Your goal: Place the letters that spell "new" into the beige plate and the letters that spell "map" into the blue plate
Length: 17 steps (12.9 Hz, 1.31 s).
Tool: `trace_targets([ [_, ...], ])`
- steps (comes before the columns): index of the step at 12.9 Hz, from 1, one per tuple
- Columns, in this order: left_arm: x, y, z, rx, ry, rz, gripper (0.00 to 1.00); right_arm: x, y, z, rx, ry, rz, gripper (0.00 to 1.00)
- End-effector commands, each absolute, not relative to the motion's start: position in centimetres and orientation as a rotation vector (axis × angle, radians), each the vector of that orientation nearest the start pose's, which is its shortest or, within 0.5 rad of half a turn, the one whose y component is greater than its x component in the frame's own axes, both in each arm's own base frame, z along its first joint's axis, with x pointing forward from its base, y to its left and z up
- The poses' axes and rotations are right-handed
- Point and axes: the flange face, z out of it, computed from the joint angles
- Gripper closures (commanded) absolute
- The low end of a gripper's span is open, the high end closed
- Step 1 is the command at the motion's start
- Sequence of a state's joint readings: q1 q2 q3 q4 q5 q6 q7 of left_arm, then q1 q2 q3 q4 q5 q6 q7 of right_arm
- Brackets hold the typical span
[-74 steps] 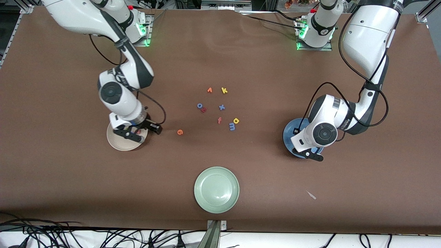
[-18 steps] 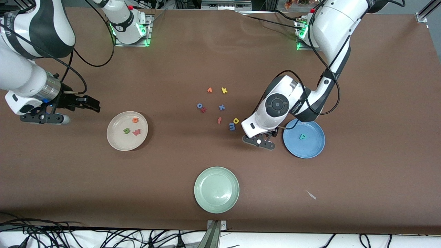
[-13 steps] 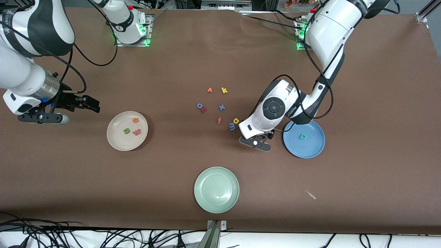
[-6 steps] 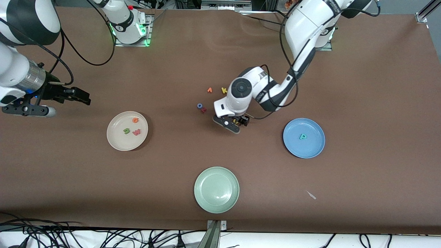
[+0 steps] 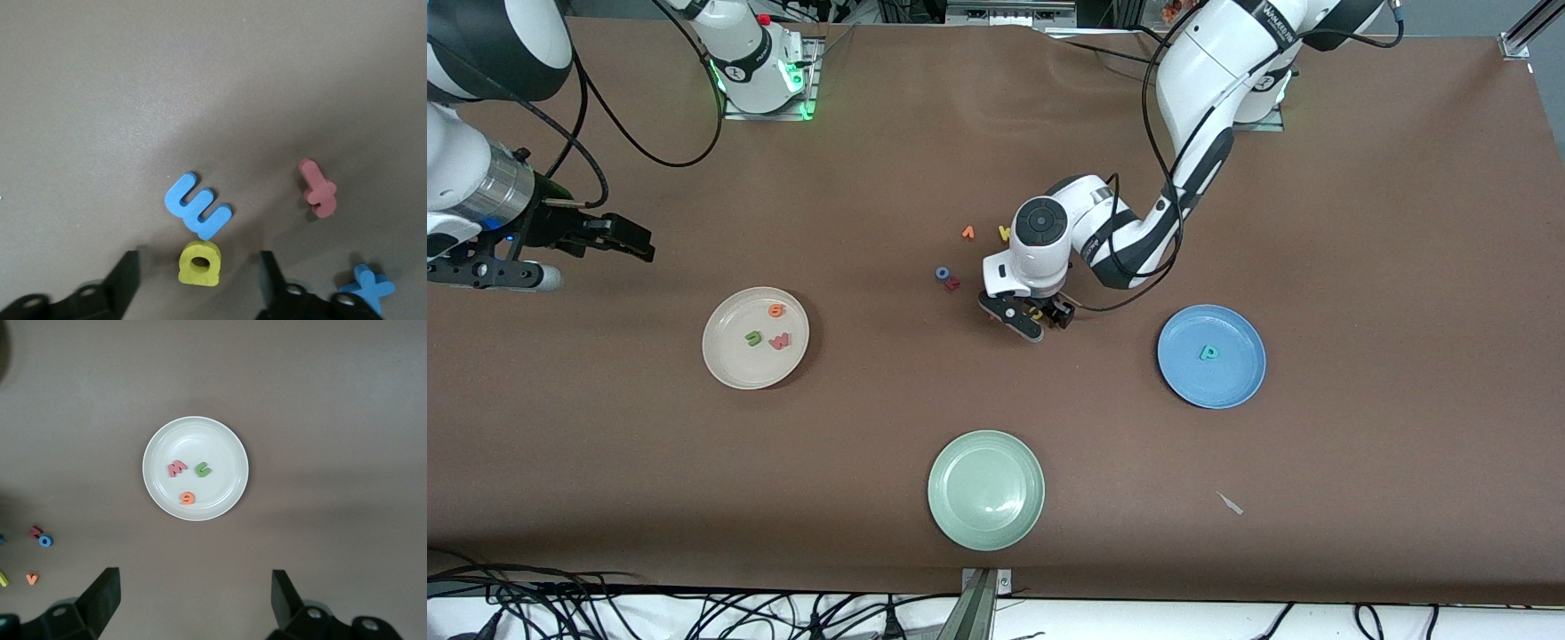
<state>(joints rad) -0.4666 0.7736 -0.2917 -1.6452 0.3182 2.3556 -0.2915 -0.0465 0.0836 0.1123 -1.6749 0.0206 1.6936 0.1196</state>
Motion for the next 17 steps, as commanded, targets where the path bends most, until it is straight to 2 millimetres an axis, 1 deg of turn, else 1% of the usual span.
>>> trace_targets([
  [1,51.2,-44.6,16.8,-2.936,0.992,-0.007,0.59,58.8,3.5,54.2,-3.107,0.054,0.096,0.00],
  [2,51.2,-44.7,16.8,-2.937,0.989,-0.009,0.83,59.3,3.5,54.8,-3.104,0.063,0.075,0.00],
  [3,51.5,-44.4,17.2,-2.936,0.983,-0.010,0.98,59.8,3.5,55.6,-3.100,0.061,0.054,0.00],
  [4,51.7,-44.2,17.4,-2.935,0.975,-0.008,1.00,60.1,3.5,56.4,-3.098,0.059,0.023,0.00],
  [5,51.9,-44.1,17.8,-2.939,0.967,-0.014,1.00,60.3,3.4,56.6,-3.100,0.073,0.006,0.00],
  [6,52.5,-43.4,18.9,-2.937,0.942,-0.019,1.00,60.6,3.4,56.4,-3.100,0.078,-0.006,0.00],
  [7,53.3,-42.2,20.5,-2.915,0.914,0.014,1.00,60.9,3.4,56.3,-3.098,0.074,-0.032,0.00],
  [8,53.7,-41.0,22.1,-2.870,0.947,0.063,1.00,60.9,3.6,56.4,-3.103,0.063,-0.042,0.00],
  [9,54.6,-39.1,23.4,-2.845,0.968,0.119,1.00,61.0,3.9,56.3,-3.127,0.056,-0.045,0.00],
  [10,55.4,-37.2,24.4,-2.834,0.951,0.172,1.00,61.0,3.7,56.2,-3.144,0.055,-0.041,0.00],
  [11,56.0,-35.9,24.9,-2.817,0.943,0.215,1.00,60.9,4.3,56.2,-3.154,0.034,-0.043,0.00],
  [13,58.8,-30.1,24.9,-2.808,0.971,0.275,1.00,60.9,4.1,55.3,-3.176,0.034,-0.007,0.00],
  [14,60.4,-26.9,24.6,-2.812,0.991,0.286,1.00,60.9,4.2,55.3,-3.176,0.032,-0.007,0.00],
  [15,61.8,-24.3,24.2,-2.826,1.007,0.280,1.00,60.9,4.2,55.3,-3.176,0.029,-0.007,0.00],
  [16,62.4,-22.5,23.0,-2.834,1.019,0.282,1.00,60.9,4.2,55.1,-3.176,0.034,0.000,0.00],
  [17,62.5,-22.0,22.2,-2.831,1.035,0.270,1.00,60.9,4.2,55.0,-3.177,0.034,0.003,0.00],
])
